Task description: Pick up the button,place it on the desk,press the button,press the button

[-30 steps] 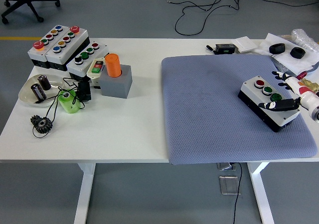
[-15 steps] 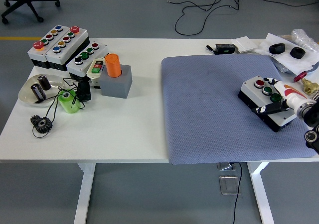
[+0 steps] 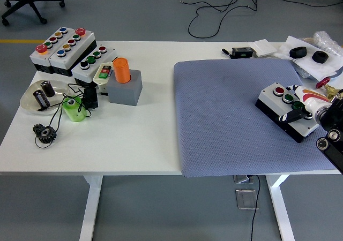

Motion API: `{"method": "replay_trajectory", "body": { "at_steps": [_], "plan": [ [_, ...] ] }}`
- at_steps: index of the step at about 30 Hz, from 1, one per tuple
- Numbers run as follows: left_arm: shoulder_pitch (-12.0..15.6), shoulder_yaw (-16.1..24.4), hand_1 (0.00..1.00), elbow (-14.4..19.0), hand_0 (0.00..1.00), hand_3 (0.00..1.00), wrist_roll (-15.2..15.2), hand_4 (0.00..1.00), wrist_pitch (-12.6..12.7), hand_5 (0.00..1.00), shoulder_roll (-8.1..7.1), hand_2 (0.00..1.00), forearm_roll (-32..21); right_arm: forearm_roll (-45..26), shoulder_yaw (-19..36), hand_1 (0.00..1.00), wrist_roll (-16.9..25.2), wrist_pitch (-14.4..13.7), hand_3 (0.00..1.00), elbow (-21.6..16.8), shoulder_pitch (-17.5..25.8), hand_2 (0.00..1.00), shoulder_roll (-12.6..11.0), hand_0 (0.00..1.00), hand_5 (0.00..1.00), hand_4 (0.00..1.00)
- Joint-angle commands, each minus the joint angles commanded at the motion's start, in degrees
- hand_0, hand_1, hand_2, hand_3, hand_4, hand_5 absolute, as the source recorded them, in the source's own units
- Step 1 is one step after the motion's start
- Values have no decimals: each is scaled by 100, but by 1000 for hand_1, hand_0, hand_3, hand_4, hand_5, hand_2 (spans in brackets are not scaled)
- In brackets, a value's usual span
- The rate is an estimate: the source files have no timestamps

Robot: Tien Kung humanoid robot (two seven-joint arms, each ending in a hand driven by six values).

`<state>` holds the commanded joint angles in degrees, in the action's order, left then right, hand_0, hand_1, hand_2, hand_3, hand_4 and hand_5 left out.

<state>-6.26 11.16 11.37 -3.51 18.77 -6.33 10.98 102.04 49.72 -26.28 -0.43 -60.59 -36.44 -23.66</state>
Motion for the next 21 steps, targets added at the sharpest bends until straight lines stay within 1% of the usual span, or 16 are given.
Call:
{"method": "replay_trajectory", "body": {
  "at_steps": [3,4,9,10,11,15,16,20,21],
  "plan": [
    [-3,14,547,-1,605,462,5,280,5,990,1,507,-8,103,-71,476,-50,8,737,89,-51,476,2,570,126,932],
    [-6,15,546,0,605,462,4,280,4,988,0,507,-4,165,-126,383,-75,20,632,129,-81,400,4,492,109,923],
    [-9,12,546,-2,605,462,3,280,5,988,2,507,-9,397,-254,383,-127,1,632,218,-152,400,19,492,109,923],
    [-9,12,545,0,605,460,3,280,3,987,1,506,-7,445,-280,272,-125,-10,509,241,-168,316,17,398,118,916],
    [-9,12,545,0,605,460,3,280,3,987,0,506,-6,458,-288,272,-124,-13,509,248,-173,316,16,398,118,916],
    [-12,19,545,-1,605,460,2,280,5,987,-1,506,-2,605,-379,272,-168,-122,509,281,-198,316,-20,398,118,916],
    [-13,20,543,-1,603,458,2,283,4,986,-2,505,1,610,-391,209,-173,-150,397,284,-199,261,-28,317,30,813],
    [-19,32,543,4,603,458,-4,283,8,986,-8,505,18,441,-447,209,-208,-362,397,285,-176,261,-98,317,30,813],
    [-19,40,543,4,603,458,-4,283,10,986,-8,505,21,348,-451,209,-211,-497,397,284,-160,261,-121,317,30,813]
  ]
}}
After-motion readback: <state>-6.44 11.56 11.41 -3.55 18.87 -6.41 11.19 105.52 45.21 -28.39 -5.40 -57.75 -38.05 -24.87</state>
